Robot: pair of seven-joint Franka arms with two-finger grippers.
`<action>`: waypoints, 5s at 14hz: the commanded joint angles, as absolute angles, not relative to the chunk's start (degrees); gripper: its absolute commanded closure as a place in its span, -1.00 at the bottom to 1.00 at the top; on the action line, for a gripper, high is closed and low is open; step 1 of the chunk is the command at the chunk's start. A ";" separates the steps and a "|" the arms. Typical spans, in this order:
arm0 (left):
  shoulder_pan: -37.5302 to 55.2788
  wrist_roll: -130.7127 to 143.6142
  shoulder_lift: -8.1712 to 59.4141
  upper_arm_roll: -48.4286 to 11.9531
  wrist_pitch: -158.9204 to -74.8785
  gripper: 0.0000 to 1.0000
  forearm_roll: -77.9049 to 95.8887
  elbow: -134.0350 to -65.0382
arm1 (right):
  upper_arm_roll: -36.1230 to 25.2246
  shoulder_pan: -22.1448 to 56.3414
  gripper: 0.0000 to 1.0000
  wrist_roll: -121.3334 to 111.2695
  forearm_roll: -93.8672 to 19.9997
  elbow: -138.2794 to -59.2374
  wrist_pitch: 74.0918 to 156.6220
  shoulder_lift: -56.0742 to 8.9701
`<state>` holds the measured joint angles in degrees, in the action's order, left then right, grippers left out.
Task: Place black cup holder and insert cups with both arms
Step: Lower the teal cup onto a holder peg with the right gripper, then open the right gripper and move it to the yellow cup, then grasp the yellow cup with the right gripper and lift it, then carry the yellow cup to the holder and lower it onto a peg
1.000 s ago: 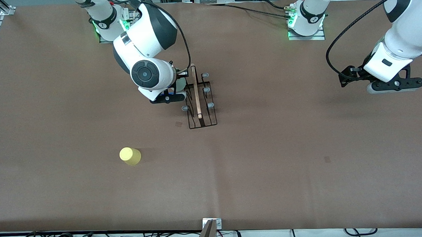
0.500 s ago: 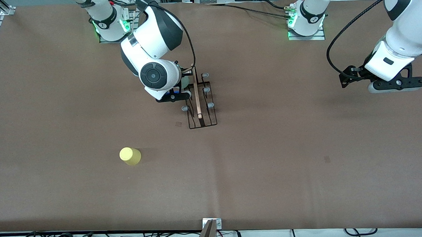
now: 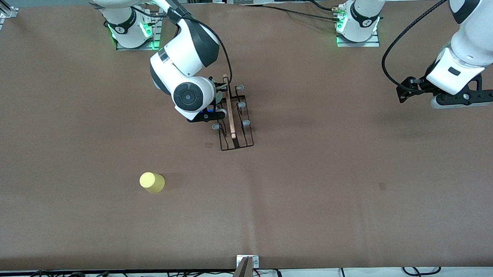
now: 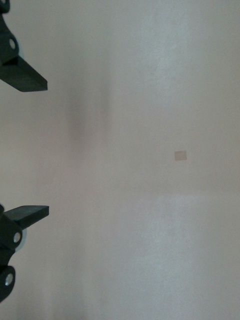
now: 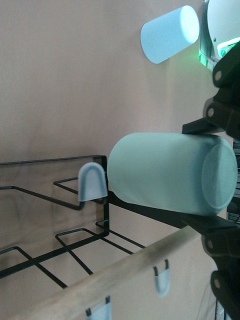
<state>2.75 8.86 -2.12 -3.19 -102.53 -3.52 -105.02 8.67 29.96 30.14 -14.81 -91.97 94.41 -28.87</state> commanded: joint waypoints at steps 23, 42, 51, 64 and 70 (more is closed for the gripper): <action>2.20 9.23 -2.81 -3.43 -102.30 -1.00 -3.87 -104.77 | -0.79 11.95 -1.00 21.97 2.11 -78.94 120.22 -43.32; 1.49 8.61 -2.64 -3.43 -102.30 -1.00 -3.87 -104.77 | -0.70 12.48 -0.81 13.45 -2.37 -74.27 116.72 -48.69; 0.27 8.26 -2.55 -3.43 -102.39 -1.00 -3.61 -104.77 | 3.95 15.11 0.41 13.80 -2.55 -63.65 100.33 -45.01; -2.37 6.15 -2.02 -4.04 -102.48 -1.00 0.44 -104.85 | 9.14 23.11 0.41 20.29 -7.47 -63.80 90.08 -40.87; -2.37 5.89 -1.93 -4.13 -102.30 -1.00 0.35 -104.85 | 9.14 25.57 0.41 24.43 -6.50 -64.95 95.97 -42.89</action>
<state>-1.88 6.61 -1.81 -3.71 -102.53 -0.61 -104.94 8.97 25.00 22.75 -7.35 -64.57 94.60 -42.77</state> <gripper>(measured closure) 0.000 0.330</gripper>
